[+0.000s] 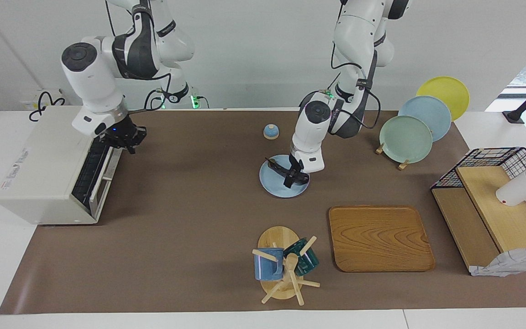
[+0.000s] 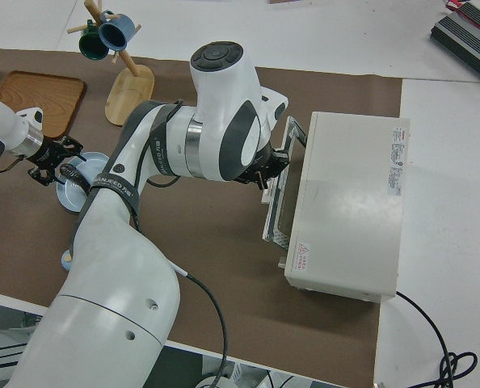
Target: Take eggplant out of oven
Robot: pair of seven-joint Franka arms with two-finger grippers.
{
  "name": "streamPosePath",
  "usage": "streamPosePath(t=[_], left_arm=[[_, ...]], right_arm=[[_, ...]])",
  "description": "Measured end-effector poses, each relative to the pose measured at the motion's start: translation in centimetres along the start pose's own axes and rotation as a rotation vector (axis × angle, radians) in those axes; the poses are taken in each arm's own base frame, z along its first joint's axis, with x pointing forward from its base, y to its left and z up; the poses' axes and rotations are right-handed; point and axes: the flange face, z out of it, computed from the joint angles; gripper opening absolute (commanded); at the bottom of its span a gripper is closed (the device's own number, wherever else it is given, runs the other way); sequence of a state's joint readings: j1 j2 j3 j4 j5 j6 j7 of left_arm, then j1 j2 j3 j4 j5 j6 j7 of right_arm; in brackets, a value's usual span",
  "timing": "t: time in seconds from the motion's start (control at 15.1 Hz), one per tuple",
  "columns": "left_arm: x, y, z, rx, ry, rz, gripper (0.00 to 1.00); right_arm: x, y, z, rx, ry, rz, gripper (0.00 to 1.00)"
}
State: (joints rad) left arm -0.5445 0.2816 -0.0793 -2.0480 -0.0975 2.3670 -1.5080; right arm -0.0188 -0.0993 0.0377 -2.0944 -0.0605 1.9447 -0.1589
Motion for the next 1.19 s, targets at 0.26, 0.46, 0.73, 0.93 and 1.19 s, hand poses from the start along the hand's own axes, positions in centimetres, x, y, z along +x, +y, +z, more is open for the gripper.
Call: streamPosePath(t=[0.26, 0.46, 0.73, 0.93, 1.19], left_arm=[[0.0, 0.0, 0.0, -0.001, 0.0, -0.001, 0.34], [-0.1, 0.0, 0.0, 0.002, 0.0, 0.001, 0.0], [-0.6, 0.1, -0.1, 0.0, 0.0, 0.019, 0.0], [0.4, 0.4, -1.9, -0.009, 0.003, 0.048, 0.0], [5.4, 1.2, -7.5, -0.007, 0.003, 0.118, 0.0]], right_arm=[[-0.4, 1.2, 3.3, 0.007, -0.017, 0.059, 0.0], [-0.9, 3.4, 3.8, -0.008, -0.029, 0.039, 0.0], [-1.3, 5.5, 3.4, -0.084, -0.044, -0.078, 0.0], [-1.6, 8.2, 1.7, -0.095, -0.041, -0.151, 0.0], [-1.7, 8.4, -2.0, -0.087, -0.081, -0.165, 0.01]])
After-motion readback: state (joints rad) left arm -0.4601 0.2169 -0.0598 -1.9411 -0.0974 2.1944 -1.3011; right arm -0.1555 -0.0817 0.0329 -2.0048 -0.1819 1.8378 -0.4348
